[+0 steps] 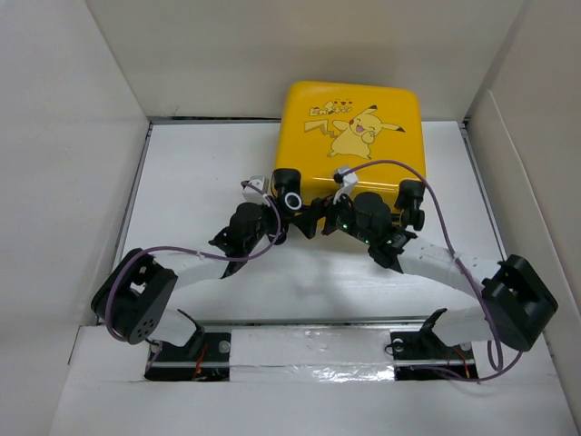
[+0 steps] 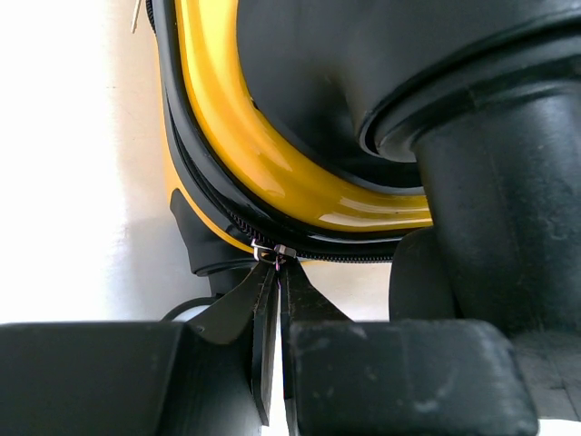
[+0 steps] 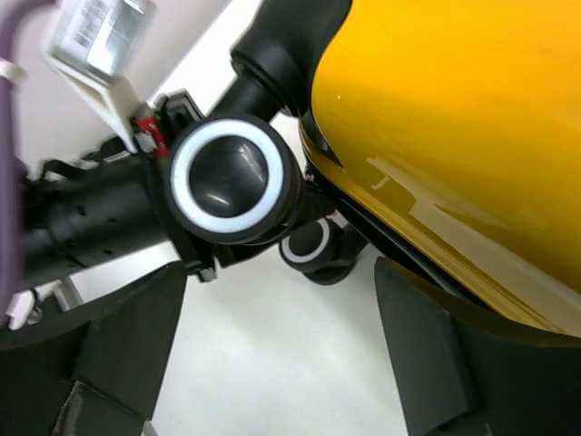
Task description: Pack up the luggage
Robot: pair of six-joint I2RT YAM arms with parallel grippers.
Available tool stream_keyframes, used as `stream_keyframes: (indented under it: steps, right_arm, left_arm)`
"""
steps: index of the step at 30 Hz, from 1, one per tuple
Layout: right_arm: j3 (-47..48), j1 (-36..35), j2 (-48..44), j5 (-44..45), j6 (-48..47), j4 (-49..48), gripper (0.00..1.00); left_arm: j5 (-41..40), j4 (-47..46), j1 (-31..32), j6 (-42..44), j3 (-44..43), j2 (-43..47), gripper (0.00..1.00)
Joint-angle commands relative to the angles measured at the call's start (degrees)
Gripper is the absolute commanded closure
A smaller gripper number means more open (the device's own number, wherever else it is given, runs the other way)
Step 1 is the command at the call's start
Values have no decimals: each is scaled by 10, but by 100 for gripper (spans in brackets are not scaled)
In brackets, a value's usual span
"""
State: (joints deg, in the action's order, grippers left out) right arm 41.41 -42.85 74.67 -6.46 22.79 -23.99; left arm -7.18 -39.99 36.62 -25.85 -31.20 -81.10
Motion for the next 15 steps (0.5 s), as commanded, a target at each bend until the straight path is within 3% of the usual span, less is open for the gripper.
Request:
stream_keyframes:
  steps: [1, 7, 15]
  right_arm:
    - [43, -7, 27, -30, -18, -22, 7]
    - [64, -22, 78, -17, -13, -93, 4]
    - [69, -68, 116, 166, 9, -186, 5]
  left_arm:
    - [-11, -71, -4, 15, -23, 23, 100]
    - [0, -68, -4, 13, -25, 27, 100]
    - [4, -69, -4, 11, -18, 34, 100]
